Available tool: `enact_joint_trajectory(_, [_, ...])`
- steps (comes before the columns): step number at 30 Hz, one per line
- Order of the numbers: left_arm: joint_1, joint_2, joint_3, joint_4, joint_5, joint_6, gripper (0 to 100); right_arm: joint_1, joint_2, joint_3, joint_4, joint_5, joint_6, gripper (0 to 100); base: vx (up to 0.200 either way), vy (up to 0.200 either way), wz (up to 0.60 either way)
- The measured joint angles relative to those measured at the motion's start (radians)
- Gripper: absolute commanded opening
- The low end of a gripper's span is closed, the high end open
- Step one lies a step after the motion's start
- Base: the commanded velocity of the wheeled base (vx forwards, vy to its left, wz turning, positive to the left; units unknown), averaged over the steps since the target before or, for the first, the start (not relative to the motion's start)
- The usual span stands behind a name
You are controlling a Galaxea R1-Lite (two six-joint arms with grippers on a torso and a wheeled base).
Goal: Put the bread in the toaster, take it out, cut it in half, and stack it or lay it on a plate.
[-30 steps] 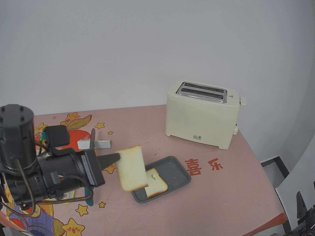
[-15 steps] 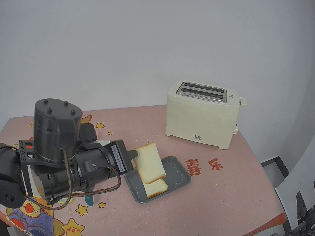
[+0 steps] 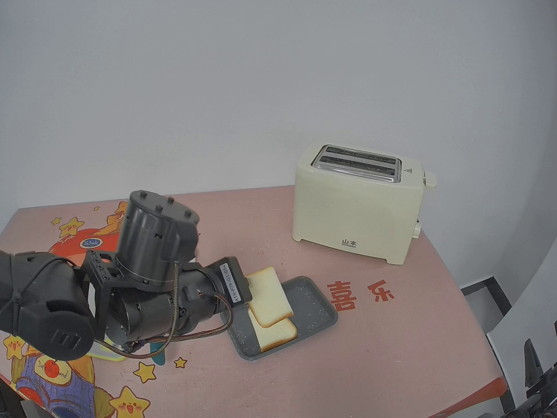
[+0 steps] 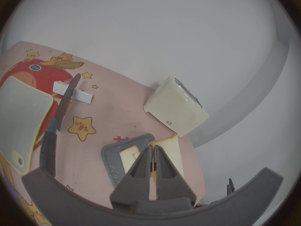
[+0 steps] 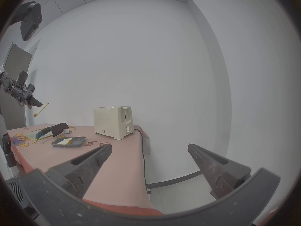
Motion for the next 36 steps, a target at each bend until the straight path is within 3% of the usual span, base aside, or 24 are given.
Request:
enact_joint_trajectory(16, [0.025,0.066,0.015,0.004,-0.004,0.009,0,0.0,0.0,0.0,0.0,0.0,0.0,100,0.0,0.0,0.0])
enact_joint_trajectory(36, [0.023,0.098,0.009,0.0,-0.007,-0.002,0,0.0,0.0,0.0,0.0,0.0,0.0,100,0.0,0.0,0.0])
